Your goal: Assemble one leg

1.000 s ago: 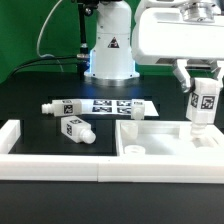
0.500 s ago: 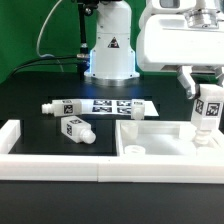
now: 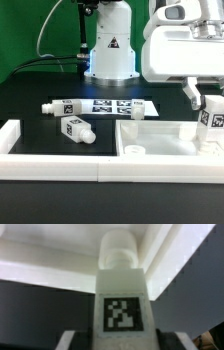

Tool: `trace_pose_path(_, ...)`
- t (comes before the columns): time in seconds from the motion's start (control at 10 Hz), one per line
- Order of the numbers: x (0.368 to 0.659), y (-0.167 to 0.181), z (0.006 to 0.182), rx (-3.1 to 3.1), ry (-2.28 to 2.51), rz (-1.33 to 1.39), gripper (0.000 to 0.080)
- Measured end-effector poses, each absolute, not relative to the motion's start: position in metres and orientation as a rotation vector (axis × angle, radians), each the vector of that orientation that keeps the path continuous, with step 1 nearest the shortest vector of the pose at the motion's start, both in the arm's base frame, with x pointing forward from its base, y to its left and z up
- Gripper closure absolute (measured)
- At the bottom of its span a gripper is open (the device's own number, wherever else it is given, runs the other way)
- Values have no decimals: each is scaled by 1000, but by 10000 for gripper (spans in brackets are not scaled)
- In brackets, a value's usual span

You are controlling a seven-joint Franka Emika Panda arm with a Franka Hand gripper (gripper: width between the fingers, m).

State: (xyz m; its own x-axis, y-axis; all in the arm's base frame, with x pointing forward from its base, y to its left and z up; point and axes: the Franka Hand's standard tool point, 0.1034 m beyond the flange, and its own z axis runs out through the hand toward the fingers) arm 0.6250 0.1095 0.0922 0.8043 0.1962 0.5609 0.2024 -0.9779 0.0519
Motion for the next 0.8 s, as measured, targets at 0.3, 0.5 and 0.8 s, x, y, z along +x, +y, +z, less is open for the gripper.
trace_pose_path(0.3,621,111,82,-2979,-338,-908,512)
trace_pose_path(0.5,623,110,80,-2967,-336,-966,512)
trace_pose_path(0.8,624,111,80,-2968,-335,-962,512)
